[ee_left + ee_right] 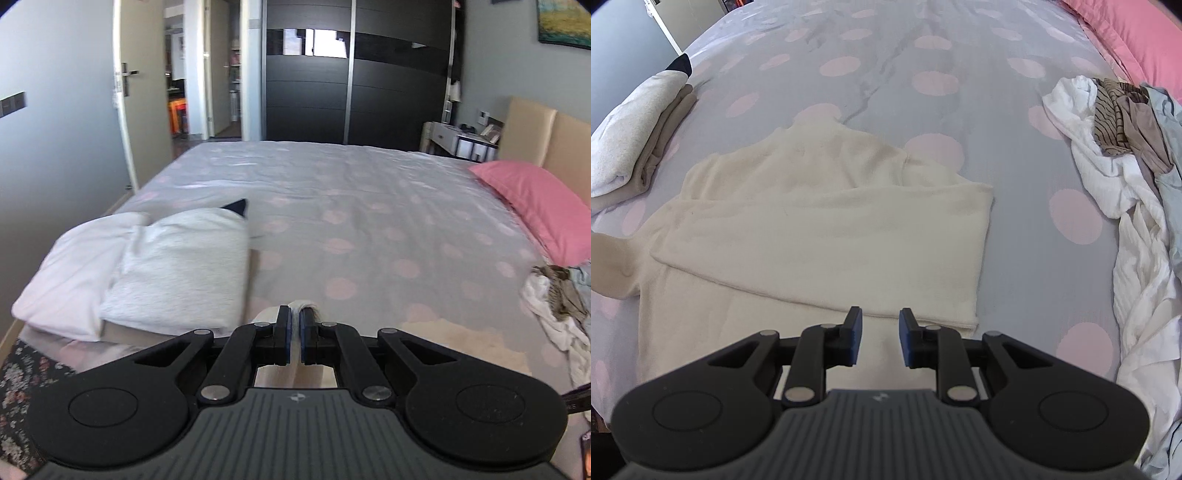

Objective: Fold clothes

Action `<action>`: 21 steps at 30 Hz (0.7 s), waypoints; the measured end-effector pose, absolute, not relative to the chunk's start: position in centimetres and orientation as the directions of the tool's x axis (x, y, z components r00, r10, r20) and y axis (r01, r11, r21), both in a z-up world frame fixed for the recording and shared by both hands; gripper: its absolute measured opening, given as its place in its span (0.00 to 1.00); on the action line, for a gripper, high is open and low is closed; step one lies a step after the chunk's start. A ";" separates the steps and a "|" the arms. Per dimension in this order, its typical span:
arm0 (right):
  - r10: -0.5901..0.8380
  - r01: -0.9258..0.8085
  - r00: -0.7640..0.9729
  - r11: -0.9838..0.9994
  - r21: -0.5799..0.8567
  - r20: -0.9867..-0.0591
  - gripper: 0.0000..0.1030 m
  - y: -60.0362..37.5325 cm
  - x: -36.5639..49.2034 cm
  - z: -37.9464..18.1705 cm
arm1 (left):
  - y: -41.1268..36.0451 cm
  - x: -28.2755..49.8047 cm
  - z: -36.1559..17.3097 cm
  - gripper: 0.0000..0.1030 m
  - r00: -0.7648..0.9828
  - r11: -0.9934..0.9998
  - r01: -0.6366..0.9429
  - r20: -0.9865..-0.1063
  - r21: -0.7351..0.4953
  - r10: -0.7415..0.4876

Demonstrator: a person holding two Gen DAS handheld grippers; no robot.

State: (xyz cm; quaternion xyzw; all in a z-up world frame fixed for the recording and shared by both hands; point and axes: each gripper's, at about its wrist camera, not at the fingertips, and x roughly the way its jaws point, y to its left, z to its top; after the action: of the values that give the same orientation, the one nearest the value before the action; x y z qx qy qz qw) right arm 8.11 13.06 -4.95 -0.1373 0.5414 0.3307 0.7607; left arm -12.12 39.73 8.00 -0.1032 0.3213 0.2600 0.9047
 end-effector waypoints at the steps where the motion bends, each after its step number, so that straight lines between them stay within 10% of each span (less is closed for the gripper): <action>1: 0.360 -0.652 0.196 0.743 0.153 -0.912 0.24 13.0 8.1 -4.8 | 38.9 -10.9 7.6 0.03 0.664 0.860 -0.510 -0.646 -0.022 0.377; 13: 0.349 -0.645 0.202 0.751 0.144 -0.915 0.28 12.1 9.0 -5.0 | 27.9 -0.7 -0.4 0.05 0.567 0.986 -0.165 -0.816 0.024 0.114; 21: 0.333 -0.652 0.176 0.745 0.144 -0.926 0.29 12.1 9.5 -5.9 | 25.5 -2.7 -1.8 0.46 0.568 1.000 0.006 -0.823 0.014 0.008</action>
State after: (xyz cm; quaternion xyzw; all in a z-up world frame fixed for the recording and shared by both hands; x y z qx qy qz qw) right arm 9.46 12.07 -5.85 -0.1441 0.5524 0.3271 0.7531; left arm -2.65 25.51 -1.76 0.0075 0.4647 0.0008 0.8854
